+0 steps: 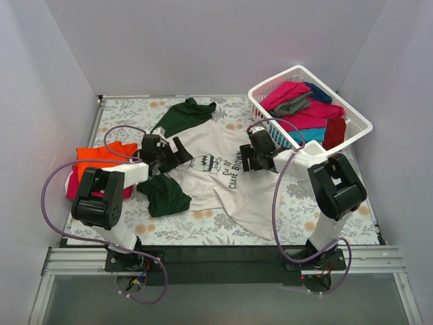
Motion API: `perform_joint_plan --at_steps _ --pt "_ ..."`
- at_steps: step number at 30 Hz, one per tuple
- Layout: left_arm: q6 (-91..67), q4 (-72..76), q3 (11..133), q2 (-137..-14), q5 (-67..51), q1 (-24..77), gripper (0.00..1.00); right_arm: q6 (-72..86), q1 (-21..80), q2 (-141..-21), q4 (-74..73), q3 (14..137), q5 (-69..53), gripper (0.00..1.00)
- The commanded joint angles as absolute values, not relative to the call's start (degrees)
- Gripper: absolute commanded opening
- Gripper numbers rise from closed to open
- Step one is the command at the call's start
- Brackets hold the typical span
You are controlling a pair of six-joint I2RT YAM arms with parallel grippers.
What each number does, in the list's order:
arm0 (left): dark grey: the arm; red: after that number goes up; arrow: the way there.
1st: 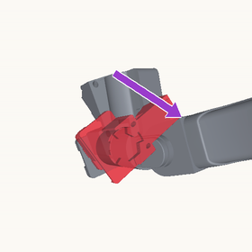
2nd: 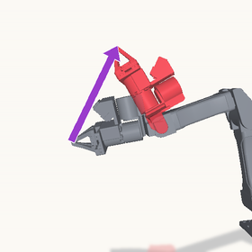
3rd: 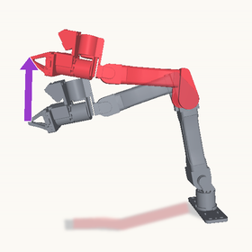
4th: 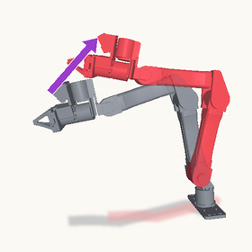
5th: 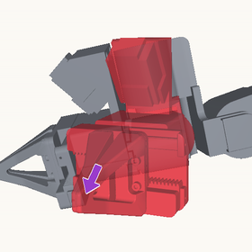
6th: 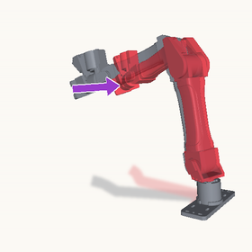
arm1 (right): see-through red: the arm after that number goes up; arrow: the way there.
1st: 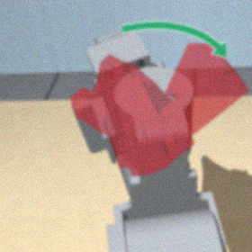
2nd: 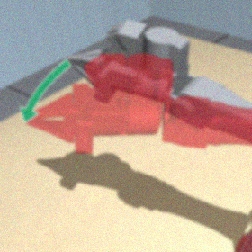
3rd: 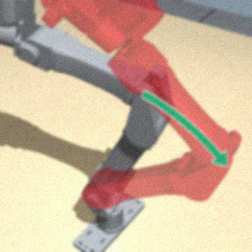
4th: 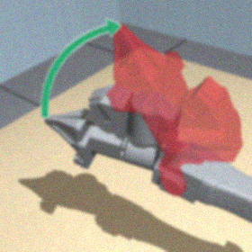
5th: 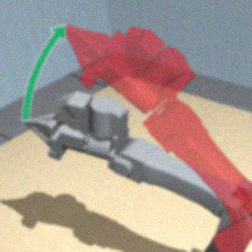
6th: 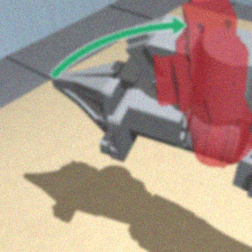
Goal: Fold and stack the t-shirts
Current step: Flatten the tshirt out
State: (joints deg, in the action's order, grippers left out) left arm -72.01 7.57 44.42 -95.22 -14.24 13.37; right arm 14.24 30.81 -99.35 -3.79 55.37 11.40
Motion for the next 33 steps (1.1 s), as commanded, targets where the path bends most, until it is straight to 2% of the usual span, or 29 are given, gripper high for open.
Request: perform_joint_plan --at_steps 1,8,16,20,25,29,30,33 --pt "-70.75 6.07 40.78 -93.43 -13.45 8.98 0.89 13.1 30.32 -104.65 -0.97 60.63 9.41 0.64" --pt "-70.58 6.5 41.13 -93.25 -15.38 8.09 0.89 10.81 28.39 -115.56 -3.68 72.93 5.8 0.64" --pt "-70.84 9.4 44.21 -95.62 -19.95 8.61 0.89 7.3 26.1 -130.24 -9.75 96.2 0.44 0.64" --pt "-69.53 10.46 46.05 -92.13 -19.08 10.8 0.89 5.8 26.19 -130.52 -9.93 100.02 -6.14 0.64" --pt "-69.69 7.04 49.65 -82.55 -13.99 14.14 0.89 5.36 26.63 -121.13 -9.14 97.13 -7.65 0.64" --pt "-70.31 0.3 47.21 -66.76 -3.72 16.52 0.89 5.36 28.03 -108.31 -4.06 83.9 -7.3 0.65" --pt "-70.83 -2.43 46.33 -64.19 1.96 16.78 0.89 5.62 28.21 -102.71 -3.17 80.98 -7.21 0.65" --pt "-73.47 -10.5 41.76 -55.92 7.1 17.58 0.89 7.81 28.56 -91.9 -0.54 70.89 -7.73 0.65"
